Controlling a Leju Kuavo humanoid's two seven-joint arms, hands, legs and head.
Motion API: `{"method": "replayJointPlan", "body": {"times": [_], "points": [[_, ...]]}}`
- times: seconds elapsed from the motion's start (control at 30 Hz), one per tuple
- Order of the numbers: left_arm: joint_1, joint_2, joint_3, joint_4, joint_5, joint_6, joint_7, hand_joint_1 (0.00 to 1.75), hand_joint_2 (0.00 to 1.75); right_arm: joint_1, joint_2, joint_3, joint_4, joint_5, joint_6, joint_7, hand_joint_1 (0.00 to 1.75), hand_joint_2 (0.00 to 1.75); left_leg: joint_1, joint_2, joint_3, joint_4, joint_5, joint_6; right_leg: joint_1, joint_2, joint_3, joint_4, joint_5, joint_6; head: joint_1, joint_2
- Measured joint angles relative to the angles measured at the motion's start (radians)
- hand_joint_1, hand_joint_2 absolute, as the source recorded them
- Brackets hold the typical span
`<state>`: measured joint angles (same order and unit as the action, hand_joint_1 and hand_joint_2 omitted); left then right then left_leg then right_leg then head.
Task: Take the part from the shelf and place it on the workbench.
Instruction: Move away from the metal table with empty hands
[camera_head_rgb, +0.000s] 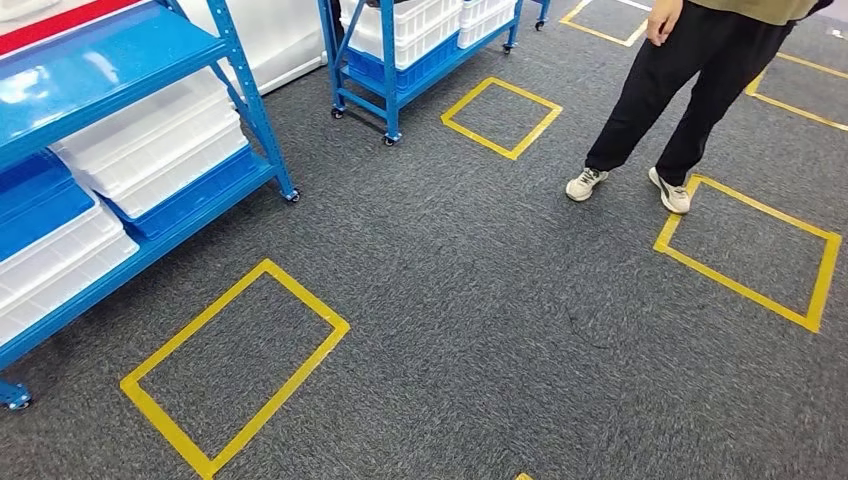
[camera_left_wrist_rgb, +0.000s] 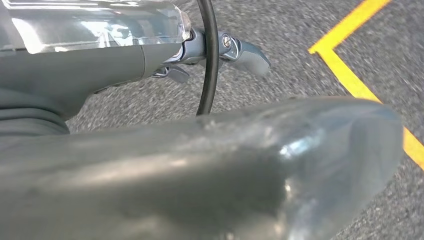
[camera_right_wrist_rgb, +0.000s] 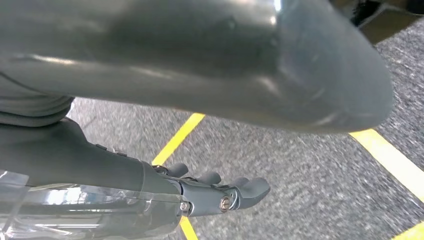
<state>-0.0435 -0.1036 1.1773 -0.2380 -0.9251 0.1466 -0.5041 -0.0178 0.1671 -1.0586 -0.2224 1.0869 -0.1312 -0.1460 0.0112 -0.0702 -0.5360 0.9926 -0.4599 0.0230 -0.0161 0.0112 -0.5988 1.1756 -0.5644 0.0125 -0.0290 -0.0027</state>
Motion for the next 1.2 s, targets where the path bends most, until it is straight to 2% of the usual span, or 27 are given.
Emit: {"method": "replayJointPlan", "body": {"times": [0.07, 0.13, 0.17, 0.2, 0.23, 0.27, 0.33, 0.37, 0.4, 0.43, 0.47, 0.5, 0.57, 0.6, 0.63, 0.7, 0.73, 0.77, 0.83, 0.87, 0.9, 0.93, 0.97, 1.0, 1.07, 1.13, 1.2], "points": [[-0.001, -0.002, 0.001, 0.000, 0.000, 0.000, 0.003, 0.00, 0.00, 0.001, -0.002, 0.000, 0.000, 0.002, 0.000, 0.001, 0.00, 0.00, -0.001, -0.025, -0.004, 0.005, -0.001, -0.009, -0.003, 0.048, 0.050, -0.122, 0.054, -0.005, 0.000, 0.000], [-0.001, -0.002, 0.002, 0.000, 0.000, 0.001, 0.005, 0.00, 0.00, 0.001, -0.003, 0.000, 0.000, 0.004, 0.000, 0.002, 0.00, 0.00, 0.000, -0.045, -0.013, 0.007, 0.001, -0.024, -0.001, 0.070, 0.062, -0.161, 0.061, -0.010, 0.000, 0.000], [0.000, -0.002, 0.003, 0.000, 0.000, 0.002, 0.006, 0.00, 0.00, -0.001, -0.003, 0.000, 0.000, 0.004, 0.000, 0.003, 0.00, 0.00, 0.002, -0.056, -0.018, 0.005, 0.004, -0.031, 0.000, 0.057, 0.062, -0.163, 0.064, -0.015, 0.000, 0.000], [0.001, -0.003, 0.004, 0.000, -0.002, 0.002, 0.008, 0.00, 0.00, -0.002, -0.002, 0.000, 0.000, 0.005, 0.000, 0.005, 0.00, 0.00, 0.003, -0.056, -0.021, 0.007, 0.004, -0.037, 0.000, 0.044, 0.063, -0.167, 0.066, -0.021, 0.000, 0.000], [0.002, -0.004, 0.006, 0.000, -0.003, 0.003, 0.010, 0.00, 0.00, -0.002, -0.002, 0.001, 0.000, 0.006, 0.000, 0.007, 0.00, 0.00, 0.003, -0.041, -0.026, 0.017, -0.004, -0.042, -0.002, 0.031, 0.065, -0.171, 0.068, -0.029, 0.000, 0.000], [0.002, -0.004, 0.009, 0.000, -0.005, 0.004, 0.012, 0.00, 0.00, -0.001, -0.002, 0.001, 0.000, 0.006, 0.000, 0.009, 0.00, 0.00, 0.002, -0.015, -0.039, 0.044, -0.023, -0.046, -0.003, 0.017, 0.066, -0.176, 0.071, -0.036, 0.000, 0.000], [-0.001, -0.006, 0.012, 0.000, -0.007, 0.006, 0.015, 0.00, 0.00, 0.003, -0.002, 0.001, 0.000, 0.008, 0.000, 0.012, 0.00, 0.00, 0.001, 0.043, -0.092, 0.159, -0.090, -0.052, 0.000, -0.012, 0.067, -0.180, 0.071, -0.047, -0.001, 0.000], [-0.003, -0.006, 0.013, 0.000, -0.008, 0.006, 0.016, 0.00, 0.00, 0.005, -0.002, 0.001, 0.000, 0.009, -0.001, 0.013, 0.00, 0.00, 0.002, 0.055, -0.123, 0.227, -0.122, -0.055, 0.002, -0.028, 0.067, -0.179, 0.070, -0.049, -0.001, 0.000], [-0.004, -0.006, 0.014, 0.000, -0.010, 0.006, 0.017, 0.00, 0.00, 0.005, -0.002, 0.001, 0.000, 0.010, -0.001, 0.015, 0.00, 0.00, 0.002, 0.060, -0.145, 0.277, -0.138, -0.057, 0.004, -0.044, 0.067, -0.179, 0.068, -0.050, -0.001, 0.000], [-0.002, -0.006, 0.015, 0.000, -0.012, 0.007, 0.018, 0.00, 0.00, 0.005, -0.003, 0.001, 0.000, 0.011, -0.001, 0.016, 0.00, 0.00, 0.003, 0.063, -0.147, 0.289, -0.134, -0.058, 0.005, -0.059, 0.067, -0.178, 0.067, -0.050, -0.001, 0.000], [-0.001, -0.006, 0.016, 0.000, -0.014, 0.007, 0.018, 0.00, 0.00, 0.004, -0.003, 0.001, 0.000, 0.014, -0.001, 0.017, 0.00, 0.00, 0.003, 0.067, -0.132, 0.265, -0.114, -0.059, 0.005, -0.072, 0.069, -0.177, 0.065, -0.049, -0.001, 0.000], [0.000, -0.006, 0.016, 0.000, -0.016, 0.007, 0.019, 0.00, 0.00, 0.003, -0.003, 0.001, 0.000, 0.016, -0.001, 0.017, 0.00, 0.00, 0.003, 0.077, -0.097, 0.203, -0.080, -0.058, 0.005, -0.085, 0.071, -0.176, 0.063, -0.047, -0.001, 0.000], [-0.002, -0.006, 0.017, 0.000, -0.018, 0.008, 0.017, 0.00, 0.00, 0.002, -0.003, 0.001, 0.000, 0.021, -0.004, 0.018, 0.00, 0.00, -0.001, 0.123, -0.025, 0.068, -0.032, -0.049, 0.009, -0.107, 0.077, -0.172, 0.056, -0.040, -0.001, 0.000], [-0.003, -0.006, 0.017, 0.000, -0.018, 0.008, 0.016, 0.00, 0.00, 0.001, -0.003, 0.001, 0.000, 0.023, -0.006, 0.018, 0.00, 0.00, -0.004, 0.139, -0.005, 0.027, -0.021, -0.042, 0.011, -0.117, 0.079, -0.170, 0.054, -0.035, 0.000, 0.000], [-0.003, -0.006, 0.017, 0.000, -0.018, 0.008, 0.016, 0.00, 0.00, -0.001, -0.003, 0.001, 0.000, 0.024, -0.008, 0.019, 0.00, 0.00, -0.007, 0.146, 0.000, 0.013, -0.020, -0.036, 0.013, -0.126, 0.081, -0.169, 0.052, -0.030, 0.000, 0.000], [-0.001, -0.006, 0.018, 0.000, -0.019, 0.008, 0.016, 0.00, 0.00, -0.006, -0.003, 0.001, 0.000, 0.026, -0.012, 0.020, 0.00, 0.00, -0.007, 0.122, -0.001, 0.010, -0.014, -0.024, 0.012, -0.137, 0.086, -0.169, 0.050, -0.018, 0.000, 0.000], [0.000, -0.006, 0.018, 0.000, -0.020, 0.008, 0.016, 0.00, 0.00, -0.008, -0.003, 0.001, 0.000, 0.026, -0.013, 0.021, 0.00, 0.00, -0.004, 0.112, 0.000, 0.006, -0.010, -0.017, 0.010, -0.124, 0.086, -0.163, 0.042, -0.012, 0.000, 0.000], [0.000, -0.007, 0.018, 0.000, -0.020, 0.008, 0.017, 0.00, 0.00, -0.008, -0.004, 0.001, 0.000, 0.027, -0.013, 0.022, 0.00, 0.00, -0.001, 0.101, 0.001, 0.002, -0.005, -0.010, 0.008, -0.098, 0.079, -0.143, 0.025, -0.007, 0.000, 0.000], [-0.003, -0.007, 0.018, 0.000, -0.023, 0.008, 0.018, 0.00, 0.00, -0.005, -0.005, 0.001, 0.000, 0.028, -0.013, 0.023, 0.00, 0.00, 0.001, 0.079, -0.003, -0.001, 0.002, 0.000, 0.004, -0.038, 0.033, -0.041, -0.038, -0.001, 0.000, 0.000], [-0.005, -0.007, 0.018, 0.000, -0.025, 0.008, 0.019, 0.00, 0.00, -0.003, -0.005, 0.001, 0.000, 0.030, -0.013, 0.024, 0.00, 0.00, 0.001, 0.067, -0.006, -0.001, 0.003, 0.003, 0.003, -0.023, -0.001, 0.028, -0.071, 0.000, 0.000, 0.000], [-0.006, -0.007, 0.019, 0.000, -0.027, 0.008, 0.021, 0.00, 0.00, -0.002, -0.005, 0.001, 0.000, 0.032, -0.013, 0.024, 0.00, 0.00, 0.000, 0.053, -0.009, 0.000, 0.005, 0.004, 0.002, -0.017, -0.030, 0.084, -0.089, 0.001, 0.000, 0.000], [-0.006, -0.008, 0.020, 0.000, -0.029, 0.008, 0.022, 0.00, 0.00, -0.001, -0.005, 0.001, 0.000, 0.035, -0.013, 0.024, 0.00, 0.00, 0.000, 0.038, -0.011, 0.001, 0.005, 0.004, 0.002, -0.015, -0.045, 0.110, -0.087, 0.001, 0.000, 0.000], [-0.005, -0.008, 0.021, 0.000, -0.030, 0.008, 0.023, 0.00, 0.00, 0.000, -0.005, 0.001, 0.000, 0.038, -0.013, 0.024, 0.00, 0.00, 0.000, 0.022, -0.011, 0.003, 0.006, 0.003, 0.001, -0.013, -0.040, 0.094, -0.063, 0.001, 0.000, 0.000], [-0.004, -0.008, 0.022, 0.000, -0.031, 0.008, 0.024, 0.00, 0.00, 0.000, -0.005, 0.001, 0.000, 0.039, -0.013, 0.024, 0.00, 0.00, 0.000, 0.007, -0.010, 0.005, 0.005, 0.002, 0.000, -0.006, -0.017, 0.041, -0.025, -0.001, 0.000, 0.000], [-0.004, -0.009, 0.023, 0.000, -0.033, 0.008, 0.025, 0.00, 0.00, 0.002, -0.006, 0.000, 0.000, 0.041, -0.013, 0.024, 0.00, 0.00, -0.001, -0.020, -0.013, 0.012, 0.004, -0.004, -0.003, 0.041, 0.040, -0.093, 0.041, -0.007, 0.000, 0.000], [-0.006, -0.010, 0.024, 0.000, -0.034, 0.008, 0.025, 0.00, 0.00, 0.002, -0.007, 0.000, 0.000, 0.041, -0.013, 0.024, 0.00, 0.00, -0.001, -0.042, -0.023, 0.016, 0.005, -0.016, -0.003, 0.073, 0.062, -0.154, 0.060, -0.012, 0.000, 0.000], [-0.004, -0.010, 0.025, 0.000, -0.035, 0.009, 0.025, 0.00, 0.00, -0.001, -0.007, 0.000, 0.000, 0.041, -0.013, 0.024, 0.00, 0.00, 0.000, -0.061, -0.030, 0.013, 0.010, -0.030, -0.001, 0.055, 0.062, -0.158, 0.062, -0.019, 0.000, 0.000]]}}
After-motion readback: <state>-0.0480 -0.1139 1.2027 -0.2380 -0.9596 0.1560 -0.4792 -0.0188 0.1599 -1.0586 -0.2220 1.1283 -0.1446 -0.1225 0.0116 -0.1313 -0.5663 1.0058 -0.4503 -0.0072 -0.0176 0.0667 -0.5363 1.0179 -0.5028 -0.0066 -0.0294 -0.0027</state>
